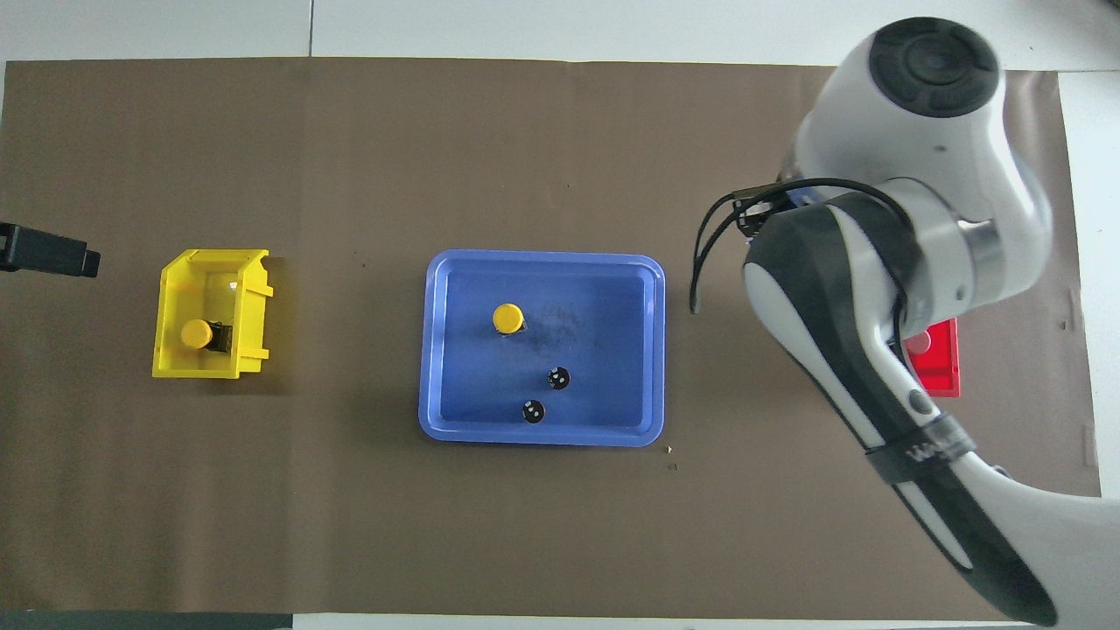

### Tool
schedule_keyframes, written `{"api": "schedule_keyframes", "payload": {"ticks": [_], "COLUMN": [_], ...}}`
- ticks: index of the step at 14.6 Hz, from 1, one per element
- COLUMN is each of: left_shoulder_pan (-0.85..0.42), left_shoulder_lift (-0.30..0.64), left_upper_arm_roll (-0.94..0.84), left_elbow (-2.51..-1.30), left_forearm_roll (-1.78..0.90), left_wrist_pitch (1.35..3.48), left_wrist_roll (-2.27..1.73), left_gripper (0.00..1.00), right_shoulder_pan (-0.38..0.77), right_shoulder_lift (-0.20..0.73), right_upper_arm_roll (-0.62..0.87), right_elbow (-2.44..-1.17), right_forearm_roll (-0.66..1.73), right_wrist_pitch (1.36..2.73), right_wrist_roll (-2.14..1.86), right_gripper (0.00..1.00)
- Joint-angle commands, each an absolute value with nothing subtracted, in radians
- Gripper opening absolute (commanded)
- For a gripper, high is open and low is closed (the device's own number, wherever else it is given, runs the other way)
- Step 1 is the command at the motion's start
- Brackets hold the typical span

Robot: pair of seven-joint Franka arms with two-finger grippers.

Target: Sort red and yellow buttons by color

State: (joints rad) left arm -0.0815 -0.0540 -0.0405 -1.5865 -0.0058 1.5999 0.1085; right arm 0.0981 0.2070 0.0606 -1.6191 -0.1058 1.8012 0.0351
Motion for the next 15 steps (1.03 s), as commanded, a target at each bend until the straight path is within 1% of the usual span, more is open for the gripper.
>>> {"api": "schedule_keyframes", "payload": {"ticks": [1,2,3,4,5,6,9,13,15], "left_shoulder_pan": [-0.205,-0.269,-0.316,-0.398,-0.447,-0.469,-0.543,-0.62,-0.647], "left_shoulder_lift": [-0.063,-0.046,0.012,0.079,0.125,0.171,0.26,0.271,0.305], "left_upper_arm_roll": [-0.04,-0.04,-0.041,-0.038,-0.037,-0.037,-0.037,-0.037,-0.037], "left_elbow": [-1.823,-1.876,-1.881,-1.867,-1.843,-1.816,-1.813,-1.853,-1.847], "left_forearm_roll": [-0.006,-0.009,-0.012,-0.011,-0.005,-0.005,0.0,0.014,0.014], "left_wrist_pitch": [1.87,1.973,2.065,2.127,2.137,2.138,2.198,2.2,2.207], "left_wrist_roll": [-0.076,-0.191,-0.339,-0.457,-0.51,-0.523,-0.604,-0.65,-0.684], "left_gripper": [1.0,1.0,1.0,1.0,1.0,1.0,1.0,1.0,1.0], "right_shoulder_pan": [-0.047,-0.095,-0.133,-0.158,-0.164,-0.17,-0.196,-0.189,-0.192], "right_shoulder_lift": [0.146,0.128,0.108,0.088,0.075,0.069,0.054,0.02,0.025], "right_upper_arm_roll": [0.081,0.081,0.083,0.081,0.081,0.08,0.08,0.081,0.08], "right_elbow": [-1.75,-1.802,-1.869,-1.934,-1.974,-1.999,-2.058,-2.157,-2.19], "right_forearm_roll": [-0.095,-0.095,-0.094,-0.066,-0.043,-0.04,-0.04,-0.037,-0.037], "right_wrist_pitch": [1.859,1.914,1.986,2.064,2.101,2.118,2.169,2.247,2.288], "right_wrist_roll": [-0.142,-0.193,-0.237,-0.259,-0.265,-0.27,-0.307,-0.298,-0.299], "right_gripper": [0.07,0.07,0.07,0.07,0.07,0.07,0.07,0.07,0.07]}}
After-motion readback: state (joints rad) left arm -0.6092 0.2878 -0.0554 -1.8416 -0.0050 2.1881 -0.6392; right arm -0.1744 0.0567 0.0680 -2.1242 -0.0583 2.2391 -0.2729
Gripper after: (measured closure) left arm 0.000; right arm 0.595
